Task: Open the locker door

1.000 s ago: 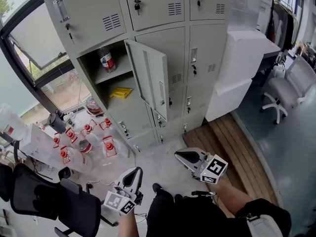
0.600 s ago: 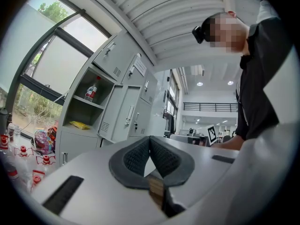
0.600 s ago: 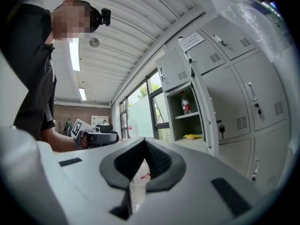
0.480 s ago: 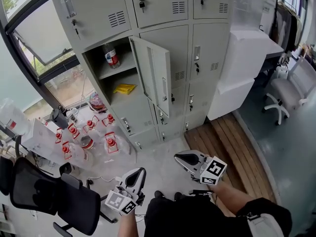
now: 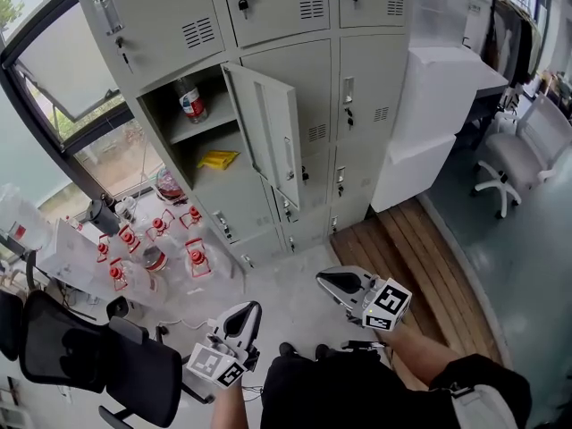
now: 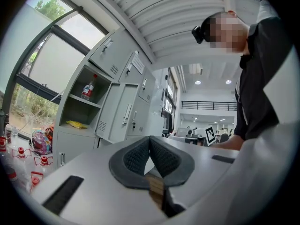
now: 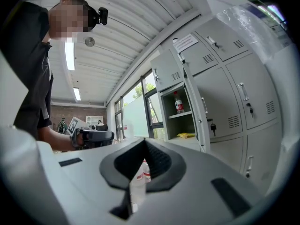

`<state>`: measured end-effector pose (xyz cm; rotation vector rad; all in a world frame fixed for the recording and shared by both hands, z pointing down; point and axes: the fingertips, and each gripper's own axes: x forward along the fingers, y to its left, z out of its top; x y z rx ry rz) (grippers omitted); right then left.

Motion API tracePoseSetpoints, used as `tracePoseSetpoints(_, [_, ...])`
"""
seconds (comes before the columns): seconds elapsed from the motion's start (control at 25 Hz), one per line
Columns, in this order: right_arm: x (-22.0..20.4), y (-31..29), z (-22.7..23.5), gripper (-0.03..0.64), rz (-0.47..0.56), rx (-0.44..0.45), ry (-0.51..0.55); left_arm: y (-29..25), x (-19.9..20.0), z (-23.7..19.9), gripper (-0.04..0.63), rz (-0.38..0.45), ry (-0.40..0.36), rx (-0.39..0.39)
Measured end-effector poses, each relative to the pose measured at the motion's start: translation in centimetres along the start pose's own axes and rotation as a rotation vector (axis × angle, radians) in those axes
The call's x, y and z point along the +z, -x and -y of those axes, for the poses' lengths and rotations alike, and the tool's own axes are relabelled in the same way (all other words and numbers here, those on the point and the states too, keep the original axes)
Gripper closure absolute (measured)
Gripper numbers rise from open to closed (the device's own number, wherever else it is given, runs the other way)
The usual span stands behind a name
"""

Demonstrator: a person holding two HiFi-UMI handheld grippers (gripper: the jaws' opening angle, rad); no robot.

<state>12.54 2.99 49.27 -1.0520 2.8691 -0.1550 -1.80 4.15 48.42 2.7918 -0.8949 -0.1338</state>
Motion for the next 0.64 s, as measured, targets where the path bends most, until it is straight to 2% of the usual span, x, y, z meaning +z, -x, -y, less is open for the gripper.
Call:
tracePoseSetpoints(0.2, [0.3,0.2,-0.3,0.606,0.02,0.035,0.009,-0.6,-0.7,0.3,0.58,-0.012,0.002,0.002])
tracePoseSetpoints(0.64, [-0.3,1.4,1.0,0.606,0.026,0.023,-0.003,-1.9,-1.5,0.8,0.58,-0.015,0.006,-0.001])
